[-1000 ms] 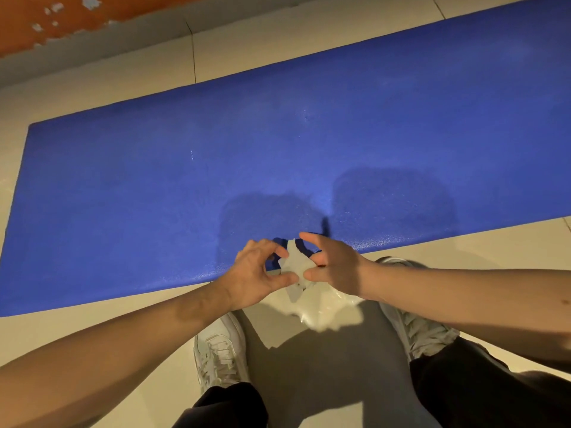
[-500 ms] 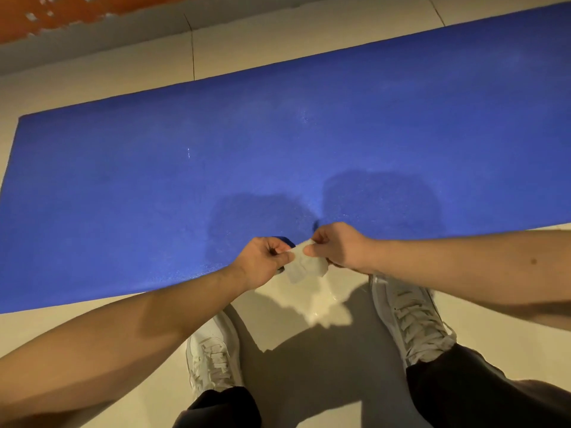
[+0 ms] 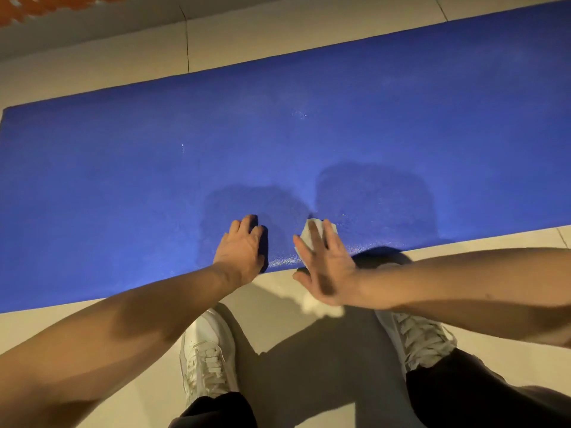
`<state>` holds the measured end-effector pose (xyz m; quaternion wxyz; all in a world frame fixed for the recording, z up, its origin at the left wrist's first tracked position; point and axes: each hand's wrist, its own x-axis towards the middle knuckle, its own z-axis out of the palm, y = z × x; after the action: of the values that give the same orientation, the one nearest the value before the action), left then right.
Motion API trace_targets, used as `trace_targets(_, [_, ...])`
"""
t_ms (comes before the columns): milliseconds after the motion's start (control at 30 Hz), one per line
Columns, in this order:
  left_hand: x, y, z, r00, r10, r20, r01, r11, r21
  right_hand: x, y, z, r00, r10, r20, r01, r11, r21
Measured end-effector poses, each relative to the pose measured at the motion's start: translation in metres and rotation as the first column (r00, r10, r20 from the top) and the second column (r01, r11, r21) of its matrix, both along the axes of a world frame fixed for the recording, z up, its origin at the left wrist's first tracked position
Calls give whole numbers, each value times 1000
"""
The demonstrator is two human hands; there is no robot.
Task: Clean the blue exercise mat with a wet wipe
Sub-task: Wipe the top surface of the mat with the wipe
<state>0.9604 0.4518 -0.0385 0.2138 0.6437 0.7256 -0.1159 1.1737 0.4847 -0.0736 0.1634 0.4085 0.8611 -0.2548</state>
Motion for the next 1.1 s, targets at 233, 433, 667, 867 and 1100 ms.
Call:
trace_targets(233, [-11, -2, -9, 996, 58, -61, -62, 996, -66, -34, -16, -26, 975, 204, 85, -218, 951, 221])
trace_targets(433, [-13, -4, -11, 992, 119, -50, -124, 988, -92, -29, -4, -30, 928, 363, 87, -372, 882, 289])
trace_targets(667, [-15, -4, -10, 992, 118, -45, -123, 983, -133, 30, 22, -21, 976, 216, -7, -210, 954, 215])
trace_targets(867, [-22, -8, -8, 988, 144, -57, -151, 977, -153, 61, 33, -23, 989, -130, 72, 110, 966, 235])
trace_targets(1100, [-26, -7, -9, 988, 137, -63, -145, 980, -134, -26, -22, -25, 955, 298, 8, -290, 925, 246])
